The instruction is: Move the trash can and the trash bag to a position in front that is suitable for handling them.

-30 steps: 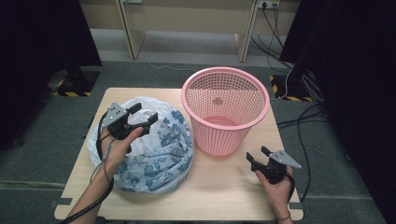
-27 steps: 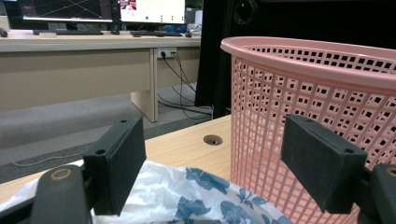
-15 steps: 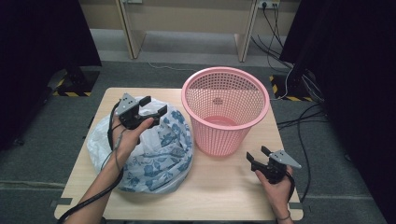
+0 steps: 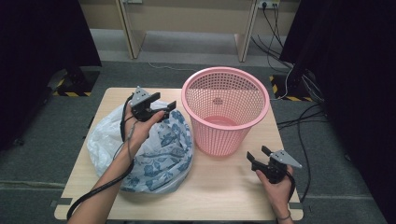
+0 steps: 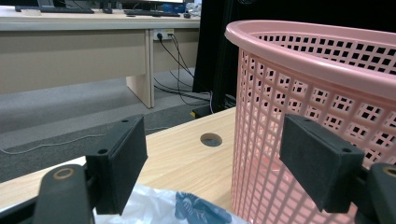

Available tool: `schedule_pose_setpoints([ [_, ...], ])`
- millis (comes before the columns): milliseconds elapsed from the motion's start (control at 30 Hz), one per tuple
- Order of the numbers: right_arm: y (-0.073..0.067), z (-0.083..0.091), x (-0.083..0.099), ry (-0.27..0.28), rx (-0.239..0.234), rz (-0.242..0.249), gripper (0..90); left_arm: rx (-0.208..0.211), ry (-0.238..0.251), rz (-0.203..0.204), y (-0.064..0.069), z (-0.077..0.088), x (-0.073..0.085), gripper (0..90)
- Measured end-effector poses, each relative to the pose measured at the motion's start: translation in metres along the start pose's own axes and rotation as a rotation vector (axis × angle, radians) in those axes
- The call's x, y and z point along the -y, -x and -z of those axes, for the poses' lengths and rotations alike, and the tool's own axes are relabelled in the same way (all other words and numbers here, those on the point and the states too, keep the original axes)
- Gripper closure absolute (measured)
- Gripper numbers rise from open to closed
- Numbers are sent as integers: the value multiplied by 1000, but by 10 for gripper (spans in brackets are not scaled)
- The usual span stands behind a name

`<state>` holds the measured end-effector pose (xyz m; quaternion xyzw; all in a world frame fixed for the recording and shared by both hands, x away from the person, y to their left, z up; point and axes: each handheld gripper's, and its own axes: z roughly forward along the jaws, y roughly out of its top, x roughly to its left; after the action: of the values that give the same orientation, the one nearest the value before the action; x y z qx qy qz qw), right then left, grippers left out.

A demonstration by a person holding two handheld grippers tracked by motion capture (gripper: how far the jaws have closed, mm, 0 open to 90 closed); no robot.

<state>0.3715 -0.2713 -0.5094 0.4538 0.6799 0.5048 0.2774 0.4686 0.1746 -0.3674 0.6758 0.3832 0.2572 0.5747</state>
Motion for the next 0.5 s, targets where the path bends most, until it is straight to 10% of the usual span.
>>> schedule_pose_setpoints([
  [500,0,0,0,1,-1,-5,270,-33,-55,4,-8,-39,-7,234],
])
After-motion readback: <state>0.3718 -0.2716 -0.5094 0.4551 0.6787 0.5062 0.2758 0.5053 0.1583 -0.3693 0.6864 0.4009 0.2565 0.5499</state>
